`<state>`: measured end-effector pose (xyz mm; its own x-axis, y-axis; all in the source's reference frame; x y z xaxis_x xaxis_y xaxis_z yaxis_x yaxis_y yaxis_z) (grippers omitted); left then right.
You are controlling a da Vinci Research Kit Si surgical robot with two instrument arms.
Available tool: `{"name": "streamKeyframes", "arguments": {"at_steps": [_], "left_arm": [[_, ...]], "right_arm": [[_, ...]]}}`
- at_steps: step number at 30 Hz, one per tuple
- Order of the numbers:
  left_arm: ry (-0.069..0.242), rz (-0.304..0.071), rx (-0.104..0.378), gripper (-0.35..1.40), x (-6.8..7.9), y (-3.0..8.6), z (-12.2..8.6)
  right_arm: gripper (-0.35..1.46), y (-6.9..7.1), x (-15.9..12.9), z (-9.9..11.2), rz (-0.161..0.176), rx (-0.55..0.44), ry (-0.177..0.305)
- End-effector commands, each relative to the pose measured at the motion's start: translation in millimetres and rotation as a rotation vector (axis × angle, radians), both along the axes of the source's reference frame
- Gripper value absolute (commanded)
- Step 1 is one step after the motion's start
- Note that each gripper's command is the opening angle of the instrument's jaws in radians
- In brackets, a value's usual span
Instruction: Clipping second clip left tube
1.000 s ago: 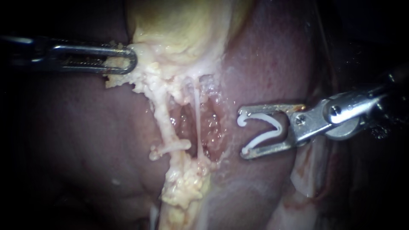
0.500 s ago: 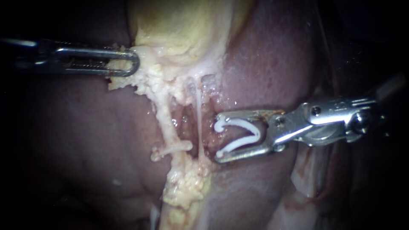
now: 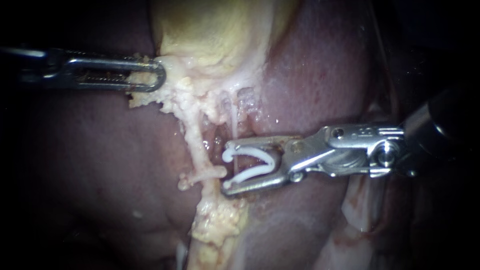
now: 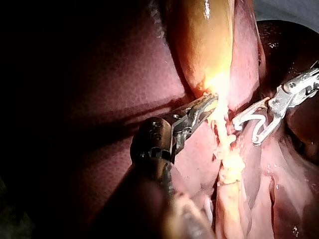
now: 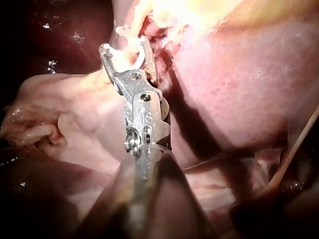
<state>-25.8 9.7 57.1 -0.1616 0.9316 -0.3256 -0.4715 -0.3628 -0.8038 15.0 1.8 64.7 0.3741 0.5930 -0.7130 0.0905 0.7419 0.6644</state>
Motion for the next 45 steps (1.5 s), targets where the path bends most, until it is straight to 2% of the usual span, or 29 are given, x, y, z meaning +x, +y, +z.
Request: {"name": "streamKeyframes", "arguments": {"at_steps": [1, 10, 19, 23, 29, 32, 41, 45], "left_arm": [[0.0, 0.0, 0.0, -0.35, 0.0, 0.0, 0.0], [-0.001, 0.002, 0.0, -0.35, 0.0, -0.1, 0.0], [-0.001, 0.002, 0.0, -0.35, -0.1, -0.1, 0.0], [-0.003, 0.004, 0.001, -0.35, -0.1, -0.2, 0.1], [-0.002, 0.003, 0.0, -0.35, -0.2, -0.2, 0.1], [-0.002, 0.003, 0.0, -0.35, -0.2, -0.2, 0.1], [-0.003, 0.002, 0.006, -0.35, -0.3, -0.3, 0.2], [-0.003, 0.002, 0.006, -0.35, -0.3, -0.3, 0.2]], "right_arm": [[0.5, 0.0, 0.0, 0.5, -0.002, 0.0, -0.002], [0.5, 0.1, -0.2, 4.1, 0.0, 0.02, -0.01], [0.5, 0.5, -0.4, 5.7, -0.008, 0.017, -0.007], [0.5, 0.5, -0.5, 6.1, -0.02, 0.02, 0.021], [0.49, 0.4, 0.4, 6.0, -0.05, 0.025, 0.094], [0.49, 0.3, 1.2, 5.9, -0.061, 0.031, 0.107], [0.49, 0.4, 3.7, 5.9, -0.04, 0.051, 0.14], [0.49, 0.5, 4.7, 5.9, -0.021, 0.066, 0.161]]}}
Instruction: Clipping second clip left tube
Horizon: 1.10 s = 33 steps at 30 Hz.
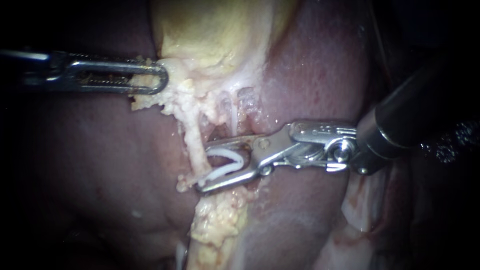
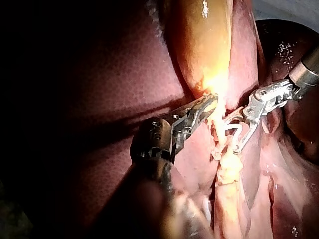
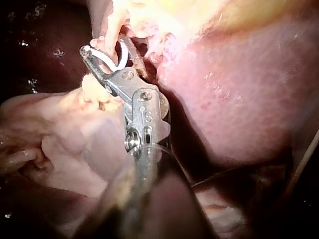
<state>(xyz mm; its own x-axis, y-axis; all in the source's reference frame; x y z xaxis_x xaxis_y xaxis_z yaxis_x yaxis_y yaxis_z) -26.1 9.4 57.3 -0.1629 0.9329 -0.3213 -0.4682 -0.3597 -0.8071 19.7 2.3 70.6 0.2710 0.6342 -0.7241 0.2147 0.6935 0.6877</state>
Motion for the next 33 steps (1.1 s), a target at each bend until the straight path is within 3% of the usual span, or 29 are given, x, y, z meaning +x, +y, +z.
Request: {"name": "streamKeyframes", "arguments": {"at_steps": [1, 4, 7, 20, 33], "left_arm": [[0.0, 0.0, 0.0, -0.35, 0.0, 0.0, 0.0], [0.0, 0.0, 0.0, -0.35, 0.0, 0.0, 0.0], [0.0, 0.0, 0.001, -0.35, 0.0, 0.0, 0.0], [0.0, -0.001, 0.0, -0.35, 0.0, 0.0, 0.1], [0.002, -0.001, 0.005, -0.35, 0.1, 0.0, 0.4]], "right_arm": [[0.49, 0.0, 0.4, -0.1, 0.002, 0.006, 0.004], [0.49, 0.0, 1.1, -0.2, -0.009, 0.008, 0.014], [0.48, -0.1, 1.6, -0.4, -0.046, 0.025, 0.047], [0.48, -0.7, 3.2, -1.2, -0.059, 0.04, 0.065], [0.46, -4.0, 3.7, -5.1, -0.098, 0.039, 0.088]]}}
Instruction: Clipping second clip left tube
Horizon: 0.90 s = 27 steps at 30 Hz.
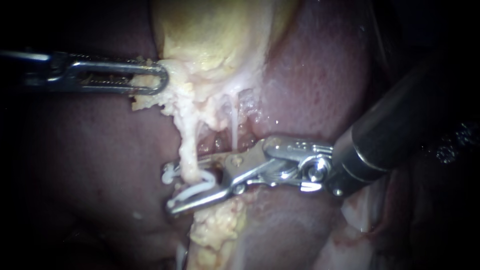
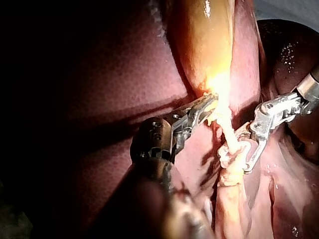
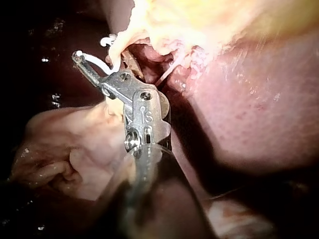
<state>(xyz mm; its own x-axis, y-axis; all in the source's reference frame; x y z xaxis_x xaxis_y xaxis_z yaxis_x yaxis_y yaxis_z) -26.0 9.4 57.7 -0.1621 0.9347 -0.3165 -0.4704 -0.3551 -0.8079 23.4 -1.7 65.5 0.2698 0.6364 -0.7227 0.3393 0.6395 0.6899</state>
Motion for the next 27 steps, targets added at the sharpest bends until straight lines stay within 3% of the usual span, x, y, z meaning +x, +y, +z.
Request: {"name": "streamKeyframes", "arguments": {"at_steps": [1, 11, 27], "left_arm": [[0.0, 0.001, 0.0, -0.35, 0.0, 0.0, 0.0], [0.0, -0.002, 0.005, -0.35, 0.0, 0.0, 0.0], [0.002, -0.001, 0.005, -0.35, 0.0, -0.1, 0.1]], "right_arm": [[0.45, -0.2, 0.0, -0.3, -0.008, 0.0, 0.005], [0.43, -2.1, -0.6, -2.4, -0.069, -0.011, 0.01], [0.31, -3.1, -0.6, -2.8, -0.08, 0.011, -0.001]]}}
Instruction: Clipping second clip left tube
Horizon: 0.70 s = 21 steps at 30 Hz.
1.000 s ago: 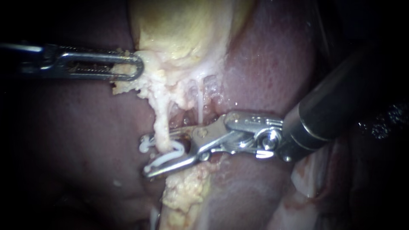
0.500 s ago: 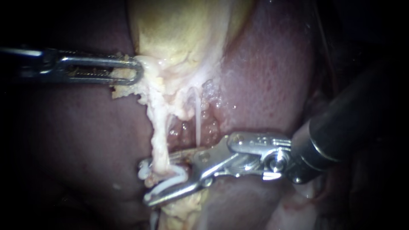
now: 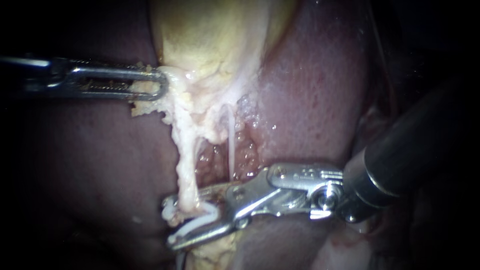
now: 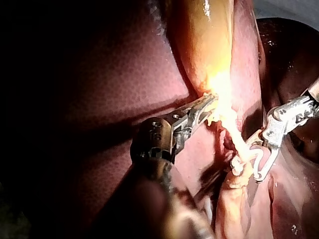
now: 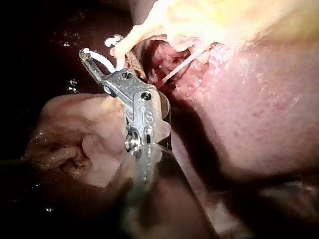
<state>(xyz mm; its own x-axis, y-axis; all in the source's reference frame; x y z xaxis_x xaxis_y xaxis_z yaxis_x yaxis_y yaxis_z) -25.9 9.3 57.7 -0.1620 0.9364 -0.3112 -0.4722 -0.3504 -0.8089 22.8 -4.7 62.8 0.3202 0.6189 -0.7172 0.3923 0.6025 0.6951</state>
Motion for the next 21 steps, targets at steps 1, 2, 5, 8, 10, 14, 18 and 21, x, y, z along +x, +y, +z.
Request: {"name": "streamKeyframes", "arguments": {"at_steps": [1, 2, 5, 8, 10, 14, 18, 21], "left_arm": [[0.0, 0.0, 0.0, -0.35, 0.0, 0.0, 0.0], [0.0, 0.0, 0.0, -0.35, 0.0, 0.0, 0.0], [0.0, 0.0, 0.0, -0.35, 0.0, 0.0, 0.0], [0.0, 0.0, 0.0, -0.35, 0.0, 0.0, 0.0], [0.0, 0.0, 0.0, -0.35, 0.0, 0.0, 0.0], [0.0, 0.0, 0.0, -0.35, 0.0, 0.0, 0.0], [0.0, 0.0, 0.0, -0.35, 0.0, 0.0, 0.0], [0.0, 0.0, 0.0, -0.35, 0.0, 0.0, 0.0]], "right_arm": [[0.28, 0.0, 0.0, -0.2, 0.002, 0.012, -0.008], [0.27, 0.0, 0.0, -0.2, 0.002, 0.012, -0.008], [0.21, -0.1, 0.0, -0.2, 0.0, 0.039, -0.021], [0.16, -0.1, 0.0, -0.1, -0.001, 0.054, -0.028], [0.12, -0.1, -0.1, -0.1, -0.002, 0.06, -0.031], [0.05, 0.0, -0.2, 0.0, -0.004, 0.086, -0.043], [-0.02, 0.0, -0.2, 0.0, -0.006, 0.113, -0.056], [-0.07, 0.0, -0.3, 0.0, -0.007, 0.123, -0.061]]}}
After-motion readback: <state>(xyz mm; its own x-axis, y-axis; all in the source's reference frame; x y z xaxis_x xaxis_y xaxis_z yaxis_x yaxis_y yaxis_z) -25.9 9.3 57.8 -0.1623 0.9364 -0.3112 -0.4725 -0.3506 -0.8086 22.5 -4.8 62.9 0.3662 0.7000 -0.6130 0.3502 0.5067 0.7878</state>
